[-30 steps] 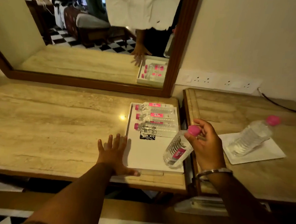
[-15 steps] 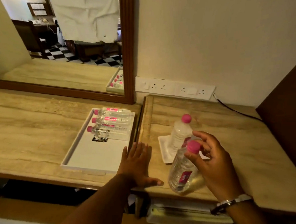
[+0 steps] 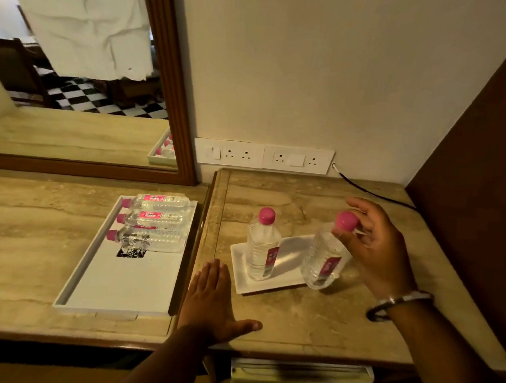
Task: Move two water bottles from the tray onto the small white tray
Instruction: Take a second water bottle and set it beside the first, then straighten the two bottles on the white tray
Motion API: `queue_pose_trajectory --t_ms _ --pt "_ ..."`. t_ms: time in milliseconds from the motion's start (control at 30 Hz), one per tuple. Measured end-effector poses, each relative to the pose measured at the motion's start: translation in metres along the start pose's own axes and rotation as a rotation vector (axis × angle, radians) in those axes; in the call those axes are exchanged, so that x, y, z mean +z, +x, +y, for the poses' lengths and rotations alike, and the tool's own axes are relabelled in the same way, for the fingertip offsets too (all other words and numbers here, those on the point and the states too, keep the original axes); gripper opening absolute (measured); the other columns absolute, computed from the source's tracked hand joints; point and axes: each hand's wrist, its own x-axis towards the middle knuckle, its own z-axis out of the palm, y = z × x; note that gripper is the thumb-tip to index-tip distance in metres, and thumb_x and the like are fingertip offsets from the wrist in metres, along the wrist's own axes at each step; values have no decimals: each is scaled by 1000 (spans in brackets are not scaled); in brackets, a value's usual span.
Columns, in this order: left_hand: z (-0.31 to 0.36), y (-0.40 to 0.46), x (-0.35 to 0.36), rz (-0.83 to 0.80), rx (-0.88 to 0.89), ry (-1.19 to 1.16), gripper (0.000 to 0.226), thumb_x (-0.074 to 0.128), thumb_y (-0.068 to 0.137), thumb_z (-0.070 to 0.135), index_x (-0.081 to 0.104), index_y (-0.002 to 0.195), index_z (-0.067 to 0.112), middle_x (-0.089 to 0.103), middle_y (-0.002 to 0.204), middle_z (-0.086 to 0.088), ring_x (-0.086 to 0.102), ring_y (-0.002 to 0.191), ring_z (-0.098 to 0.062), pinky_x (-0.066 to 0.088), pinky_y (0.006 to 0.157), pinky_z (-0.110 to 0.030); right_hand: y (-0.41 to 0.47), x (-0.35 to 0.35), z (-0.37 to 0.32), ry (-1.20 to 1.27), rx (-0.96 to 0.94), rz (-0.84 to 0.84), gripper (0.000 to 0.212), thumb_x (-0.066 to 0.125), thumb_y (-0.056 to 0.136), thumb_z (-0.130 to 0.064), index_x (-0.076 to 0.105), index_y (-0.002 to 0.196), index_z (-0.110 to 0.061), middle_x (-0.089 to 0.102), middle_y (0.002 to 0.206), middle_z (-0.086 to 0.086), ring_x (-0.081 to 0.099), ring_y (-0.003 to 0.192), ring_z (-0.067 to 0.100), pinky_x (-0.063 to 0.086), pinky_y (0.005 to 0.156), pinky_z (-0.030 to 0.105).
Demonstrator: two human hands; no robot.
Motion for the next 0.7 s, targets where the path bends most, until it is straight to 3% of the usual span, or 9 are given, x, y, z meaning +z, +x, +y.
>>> queue_pose_trajectory --t_ms 167,300,533,700 --pt "-1 2 3 -5 -8 -19 161 25 46 118 -16 160 12 -27 167 -12 -30 151 -28 -14 124 -46 20 27 17 -17 29 46 57 74 77 -20 49 127 -31 60 122 -3 58 112 13 51 88 32" --pt "-2 0 2 -13 -5 -18 160 26 47 117 -16 160 10 -27 167 -14 -29 152 -29 -11 126 -48 26 42 32 -54 57 27 58 74 77 -21 48 127 -33 57 120 -11 56 110 7 48 85 22" --pt "0 -2 -1 -7 5 -25 160 26 48 117 -16 160 10 -24 168 -15 -27 152 -29 -10 127 -48 25 47 45 -18 38 20 55 74 75 -35 49 123 -33 61 115 -9 58 107 9 48 84 25" --pt "-1 -7 -12 79 89 -173 151 31 56 114 -25 158 18 -32 166 -8 -32 151 -21 -16 123 -42 28 32 58 -1 89 -122 74 70 64 -64 38 128 -44 58 121 -11 53 108 5 39 81 15"
